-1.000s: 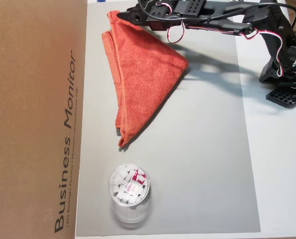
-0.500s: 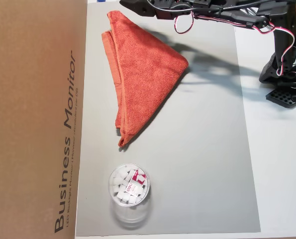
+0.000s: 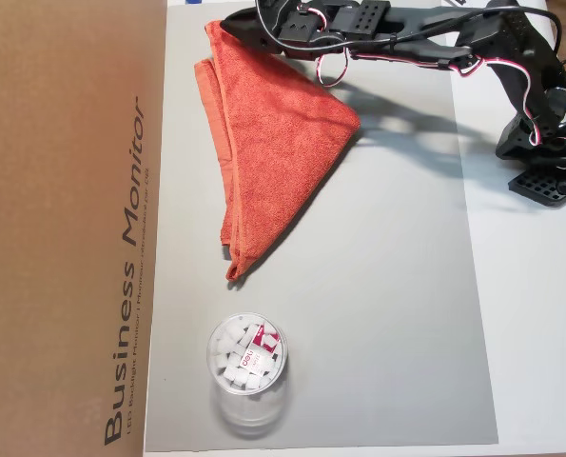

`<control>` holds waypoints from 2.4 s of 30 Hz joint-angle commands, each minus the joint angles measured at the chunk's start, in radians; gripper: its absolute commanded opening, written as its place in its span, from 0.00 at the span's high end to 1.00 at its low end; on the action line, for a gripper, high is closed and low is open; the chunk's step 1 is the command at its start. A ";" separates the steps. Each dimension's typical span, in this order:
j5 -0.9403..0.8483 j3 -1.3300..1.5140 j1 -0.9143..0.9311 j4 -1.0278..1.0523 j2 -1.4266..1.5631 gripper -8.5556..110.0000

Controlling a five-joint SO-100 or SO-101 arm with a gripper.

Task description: Fold the blanket.

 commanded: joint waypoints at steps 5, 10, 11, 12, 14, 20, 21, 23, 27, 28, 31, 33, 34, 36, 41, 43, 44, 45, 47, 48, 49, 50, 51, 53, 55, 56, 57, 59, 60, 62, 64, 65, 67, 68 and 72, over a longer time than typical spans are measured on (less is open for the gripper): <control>-0.178 -0.072 -0.009 -0.006 -0.048 0.93; -0.219 -0.071 -0.005 -0.003 -0.058 0.93; -0.219 -0.069 -0.005 -0.003 -0.058 0.93; -0.219 -0.066 -0.005 -0.003 -0.060 0.93; -0.219 -0.035 -0.003 -0.012 -0.051 0.93; -0.218 0.012 -0.002 -0.018 -0.017 0.93; -0.210 0.015 -0.005 -0.018 0.008 0.93; -0.202 0.015 -0.018 -0.018 0.064 0.93; -0.202 0.015 -0.057 -0.018 0.140 0.93; -0.201 0.015 -0.061 -0.012 0.161 0.93; -0.201 0.035 -0.095 -0.005 0.224 0.93; -0.201 0.075 -0.124 -0.005 0.264 0.93; -0.201 0.106 -0.143 -0.005 0.282 0.93; -0.201 0.175 -0.179 -0.018 0.311 0.93; -0.207 0.328 -0.264 -0.020 0.325 0.93; -0.215 0.399 -0.288 -0.023 0.321 0.93; -0.215 0.433 -0.299 -0.038 0.310 0.93; -0.216 0.466 -0.310 -0.078 0.291 0.93; -0.218 0.531 -0.322 -0.213 0.241 0.93; -0.221 0.558 -0.330 -0.291 0.216 0.93; -0.236 0.586 -0.339 -0.370 0.195 0.93; -0.261 0.609 -0.344 -0.439 0.178 0.93; -0.288 0.626 -0.350 -0.499 0.161 0.93; -0.318 0.634 -0.359 -0.569 0.126 0.93; -0.333 0.630 -0.367 -0.589 0.104 0.93; -0.337 0.632 -0.367 -0.591 0.098 0.93; -0.342 0.638 -0.368 -0.597 0.094 0.93; -0.342 0.646 -0.367 -0.600 0.092 0.93; -0.344 0.646 -0.364 -0.595 0.094 0.93; -0.344 0.646 -0.359 -0.586 0.107 0.93; -0.333 0.630 -0.357 -0.595 0.126 0.93; -0.330 0.630 -0.354 -0.597 0.150 0.93; -0.327 0.643 -0.353 -0.584 0.221 0.93; -0.327 0.649 -0.351 -0.584 0.247 0.93; -0.327 0.723 -0.350 -0.584 0.362 0.93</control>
